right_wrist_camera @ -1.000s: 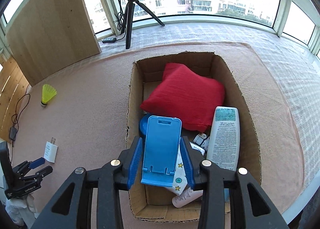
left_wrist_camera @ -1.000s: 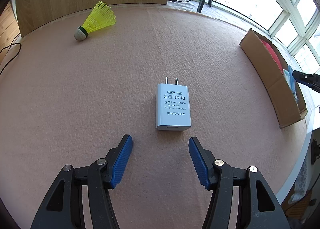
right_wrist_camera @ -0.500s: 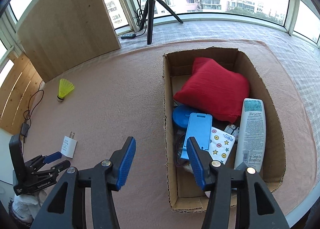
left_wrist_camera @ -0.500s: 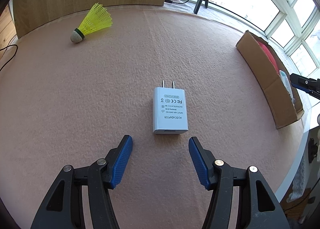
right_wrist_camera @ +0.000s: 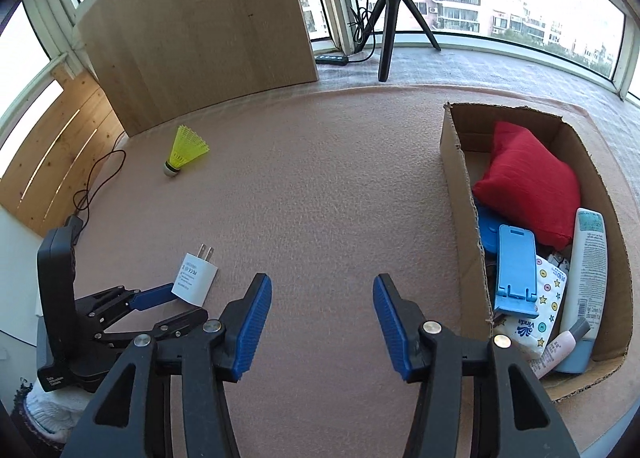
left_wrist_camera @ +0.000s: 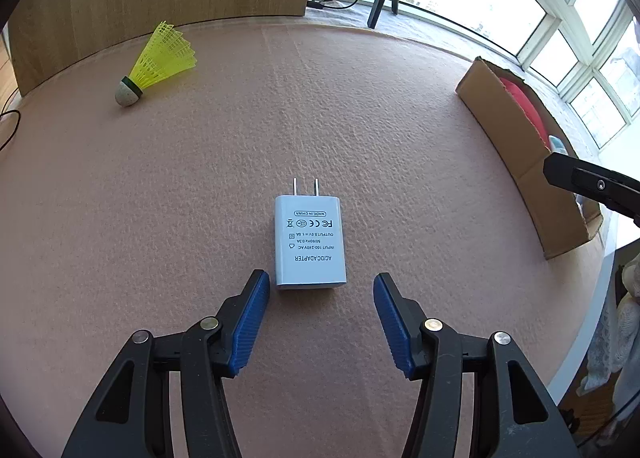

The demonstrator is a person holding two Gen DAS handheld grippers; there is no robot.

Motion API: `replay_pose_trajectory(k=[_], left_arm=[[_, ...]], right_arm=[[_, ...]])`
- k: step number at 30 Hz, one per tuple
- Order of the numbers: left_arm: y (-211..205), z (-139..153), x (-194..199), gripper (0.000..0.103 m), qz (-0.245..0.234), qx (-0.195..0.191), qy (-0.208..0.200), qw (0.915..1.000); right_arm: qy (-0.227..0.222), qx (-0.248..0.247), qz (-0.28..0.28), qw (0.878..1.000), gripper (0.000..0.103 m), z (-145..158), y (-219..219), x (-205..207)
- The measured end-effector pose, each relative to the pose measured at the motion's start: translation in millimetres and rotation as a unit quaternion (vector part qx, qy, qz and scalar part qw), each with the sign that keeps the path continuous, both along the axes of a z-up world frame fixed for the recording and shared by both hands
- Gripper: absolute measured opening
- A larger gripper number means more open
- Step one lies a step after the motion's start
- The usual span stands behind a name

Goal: Organize objects
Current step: 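Move the right tool to the white charger while the left tool moves to the yellow shuttlecock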

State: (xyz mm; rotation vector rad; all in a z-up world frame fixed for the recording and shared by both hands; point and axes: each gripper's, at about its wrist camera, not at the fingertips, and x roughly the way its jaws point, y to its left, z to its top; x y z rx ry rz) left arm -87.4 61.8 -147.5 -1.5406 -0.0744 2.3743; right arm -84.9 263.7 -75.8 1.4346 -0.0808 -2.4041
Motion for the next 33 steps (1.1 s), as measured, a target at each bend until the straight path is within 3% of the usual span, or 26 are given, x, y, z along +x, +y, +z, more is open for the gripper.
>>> replay_pose_trajectory(k=[7,20,27,33], left_arm=[[9.2,-3.5,-6.5,0.058,-0.004,0.007,-0.001,1.0000],[24.9,-3.0,-21.8,0.058,-0.042,0.028,-0.003,0.9987],[-22.6,6.2,-28.0,0.058,-0.009,0.021,-0.004,0.9997],[-76.2,21.6,-72.0,0.060,0.053,0.019,0.012,0.9983]], right_arm=[[-0.015,-0.010,0.020,1.000,0.049,-9.0,-12.5,-1.8],[-0.050,-0.015,0.006,0.999,0.049,-24.4,-5.4,-11.7],[-0.062,-0.024,-0.010,0.998,0.049,-29.5,0.9,-18.6],[-0.075,-0.033,-0.012,0.997,0.049,-35.7,-11.0,-24.5]])
